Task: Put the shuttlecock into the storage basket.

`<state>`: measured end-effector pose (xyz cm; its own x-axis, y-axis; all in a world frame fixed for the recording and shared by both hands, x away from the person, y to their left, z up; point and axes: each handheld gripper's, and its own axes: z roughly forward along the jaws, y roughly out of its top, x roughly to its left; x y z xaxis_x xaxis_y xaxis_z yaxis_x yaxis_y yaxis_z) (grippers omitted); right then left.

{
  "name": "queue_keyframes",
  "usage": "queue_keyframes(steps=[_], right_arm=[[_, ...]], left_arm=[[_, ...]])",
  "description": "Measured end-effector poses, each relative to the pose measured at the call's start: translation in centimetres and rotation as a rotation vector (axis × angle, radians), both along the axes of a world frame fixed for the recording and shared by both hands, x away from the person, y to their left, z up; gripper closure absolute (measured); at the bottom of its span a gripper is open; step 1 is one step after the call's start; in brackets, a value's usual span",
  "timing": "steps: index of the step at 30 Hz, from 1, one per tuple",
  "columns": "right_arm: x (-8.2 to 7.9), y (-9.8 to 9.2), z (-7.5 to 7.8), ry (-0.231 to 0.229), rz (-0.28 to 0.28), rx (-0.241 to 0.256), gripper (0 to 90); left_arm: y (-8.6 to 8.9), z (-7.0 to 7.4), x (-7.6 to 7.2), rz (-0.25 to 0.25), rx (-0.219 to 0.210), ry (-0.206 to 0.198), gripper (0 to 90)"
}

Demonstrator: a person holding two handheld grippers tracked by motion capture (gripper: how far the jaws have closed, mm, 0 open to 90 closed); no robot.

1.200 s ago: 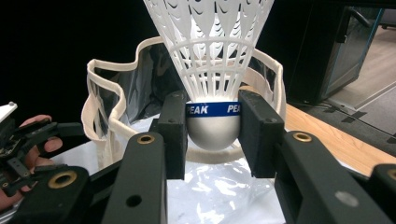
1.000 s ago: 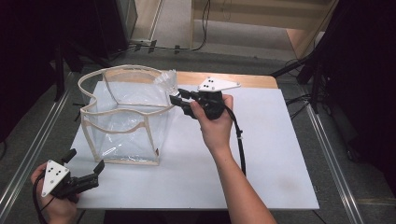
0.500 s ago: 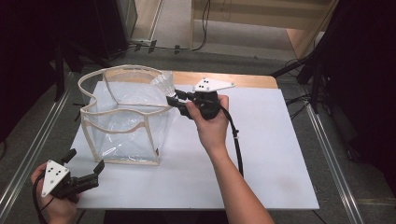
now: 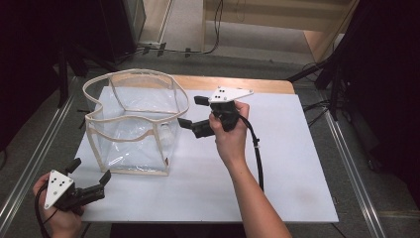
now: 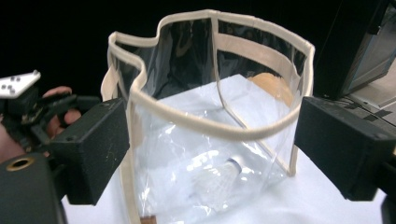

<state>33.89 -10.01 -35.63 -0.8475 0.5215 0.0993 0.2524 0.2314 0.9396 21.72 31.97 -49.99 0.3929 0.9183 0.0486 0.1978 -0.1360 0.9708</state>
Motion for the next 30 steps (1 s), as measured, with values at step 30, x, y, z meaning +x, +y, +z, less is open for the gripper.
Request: queue_keyframes(steps=[30], right_arm=[[-2.9, -4.7, -5.3, -0.006, -0.041, -0.048, 0.0]], left_arm=[[-0.1, 0.0, -0.1, 0.004, 0.006, -0.003, 0.0]])
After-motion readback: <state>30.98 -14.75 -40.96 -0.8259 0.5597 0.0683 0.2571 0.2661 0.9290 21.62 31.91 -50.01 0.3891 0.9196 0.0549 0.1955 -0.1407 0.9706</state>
